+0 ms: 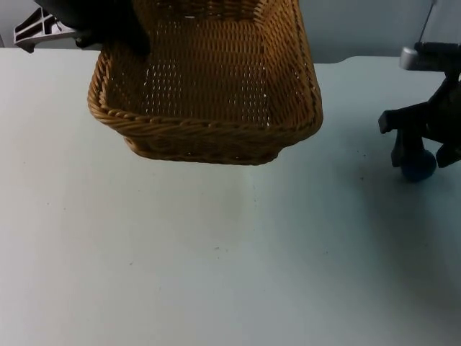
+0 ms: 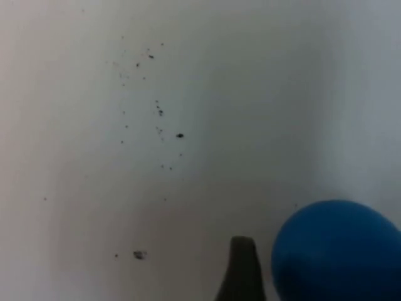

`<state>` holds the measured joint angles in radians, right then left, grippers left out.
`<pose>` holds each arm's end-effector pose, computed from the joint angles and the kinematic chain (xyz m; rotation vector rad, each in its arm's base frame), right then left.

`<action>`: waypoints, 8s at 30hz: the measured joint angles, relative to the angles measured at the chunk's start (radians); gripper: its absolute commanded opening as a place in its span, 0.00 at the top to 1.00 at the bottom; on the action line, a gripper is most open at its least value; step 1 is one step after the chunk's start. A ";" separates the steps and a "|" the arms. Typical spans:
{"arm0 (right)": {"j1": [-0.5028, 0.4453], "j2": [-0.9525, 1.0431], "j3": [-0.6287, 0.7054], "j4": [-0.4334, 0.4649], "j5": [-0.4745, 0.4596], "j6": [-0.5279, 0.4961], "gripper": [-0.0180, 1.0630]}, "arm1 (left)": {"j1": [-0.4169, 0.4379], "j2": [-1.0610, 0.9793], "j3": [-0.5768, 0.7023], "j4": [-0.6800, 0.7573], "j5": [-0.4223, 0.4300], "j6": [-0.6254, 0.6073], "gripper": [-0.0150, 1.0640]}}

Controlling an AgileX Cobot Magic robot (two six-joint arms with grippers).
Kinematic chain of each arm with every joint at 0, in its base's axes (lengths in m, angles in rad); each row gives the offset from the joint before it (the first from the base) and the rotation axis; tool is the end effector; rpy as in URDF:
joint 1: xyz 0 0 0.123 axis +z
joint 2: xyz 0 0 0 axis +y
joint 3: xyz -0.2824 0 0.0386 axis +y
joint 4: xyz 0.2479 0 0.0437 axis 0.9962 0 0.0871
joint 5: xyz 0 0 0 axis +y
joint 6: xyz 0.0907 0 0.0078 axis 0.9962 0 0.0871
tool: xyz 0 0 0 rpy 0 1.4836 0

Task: Pick up the basket with the left hand and place the ball into the basket with the right hand.

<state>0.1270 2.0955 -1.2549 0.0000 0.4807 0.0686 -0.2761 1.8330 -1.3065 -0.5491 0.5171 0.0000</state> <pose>0.3995 0.0510 0.1066 -0.0819 2.8049 0.0466 0.3803 -0.1322 0.2305 -0.1519 2.5290 -0.6422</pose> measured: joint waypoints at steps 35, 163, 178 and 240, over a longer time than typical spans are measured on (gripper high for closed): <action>0.000 0.047 -0.002 0.000 -0.029 0.022 0.99 | 0.001 0.000 0.000 0.000 0.000 0.023 0.99; 0.491 -0.145 -0.280 0.309 0.150 -0.504 0.02 | 0.008 0.000 0.000 0.002 -0.008 0.055 0.99; 0.483 -0.292 -0.280 -0.008 0.257 -0.267 0.02 | 0.008 0.000 0.000 0.002 -0.008 0.055 0.99; -0.052 -1.251 0.361 -0.174 0.366 0.017 0.05 | 0.008 0.000 0.000 0.004 0.018 0.055 0.99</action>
<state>0.0746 0.8446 -0.8938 -0.1739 0.8465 0.0859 -0.2681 1.8330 -1.3065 -0.5455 0.5356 0.0551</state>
